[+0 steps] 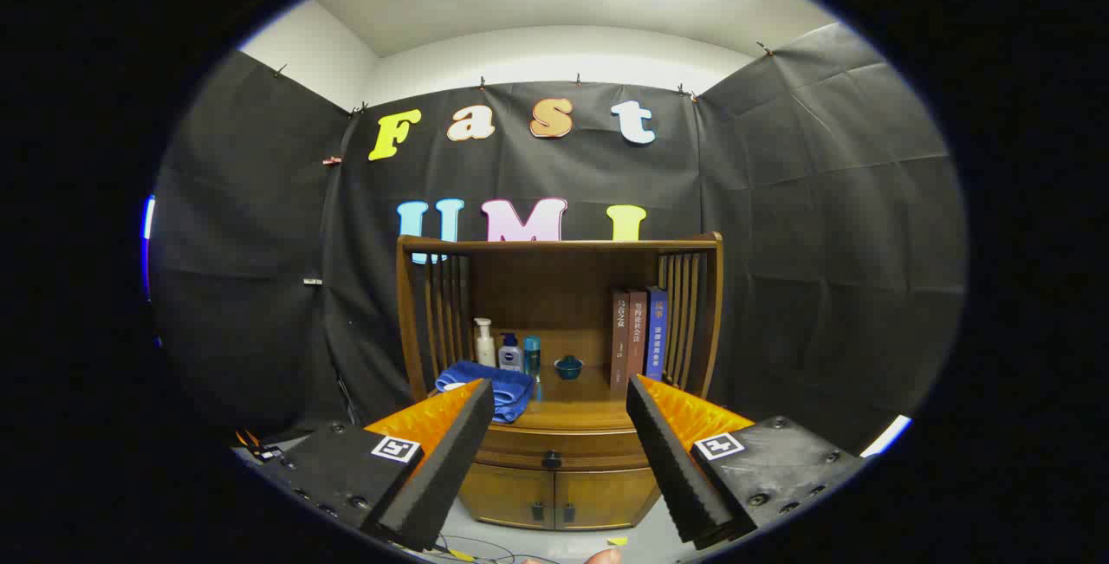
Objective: Pull open the drawer, take out the items inside it, and place them on the countertop above the cabinet.
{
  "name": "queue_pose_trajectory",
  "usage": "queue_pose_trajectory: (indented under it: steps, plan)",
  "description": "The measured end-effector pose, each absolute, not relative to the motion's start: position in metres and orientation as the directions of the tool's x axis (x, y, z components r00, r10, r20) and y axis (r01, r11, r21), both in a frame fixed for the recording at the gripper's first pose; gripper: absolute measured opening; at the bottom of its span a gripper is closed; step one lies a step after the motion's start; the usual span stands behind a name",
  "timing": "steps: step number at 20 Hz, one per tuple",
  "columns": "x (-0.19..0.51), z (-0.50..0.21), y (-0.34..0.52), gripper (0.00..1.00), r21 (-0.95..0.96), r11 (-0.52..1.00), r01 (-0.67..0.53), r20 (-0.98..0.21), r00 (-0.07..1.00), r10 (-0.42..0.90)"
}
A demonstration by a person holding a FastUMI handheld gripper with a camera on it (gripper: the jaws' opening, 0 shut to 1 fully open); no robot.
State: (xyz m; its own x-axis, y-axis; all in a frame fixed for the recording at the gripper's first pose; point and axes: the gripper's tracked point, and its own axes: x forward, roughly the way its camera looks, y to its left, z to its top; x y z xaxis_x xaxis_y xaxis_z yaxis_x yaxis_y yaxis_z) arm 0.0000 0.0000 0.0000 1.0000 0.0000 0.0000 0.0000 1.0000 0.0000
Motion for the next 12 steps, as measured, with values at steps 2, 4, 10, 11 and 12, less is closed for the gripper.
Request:
queue_pose_trajectory:
  steps: [2,4,10,11,12]
  plan:
    - [0.0,-0.005,0.003,0.99,0.003,1.0,0.008,-0.008,1.0,-0.008]
    - [0.001,-0.01,0.002,0.99,0.002,1.0,0.018,-0.012,1.0,-0.018]
    - [0.008,-0.02,-0.001,0.99,-0.006,1.0,0.022,-0.037,0.999,-0.022]
    - [0.008,-0.022,-0.002,0.99,-0.002,1.0,0.019,-0.042,0.999,-0.019]
    - [0.008,-0.022,-0.004,0.99,0.002,1.0,0.022,-0.04,0.999,-0.022]
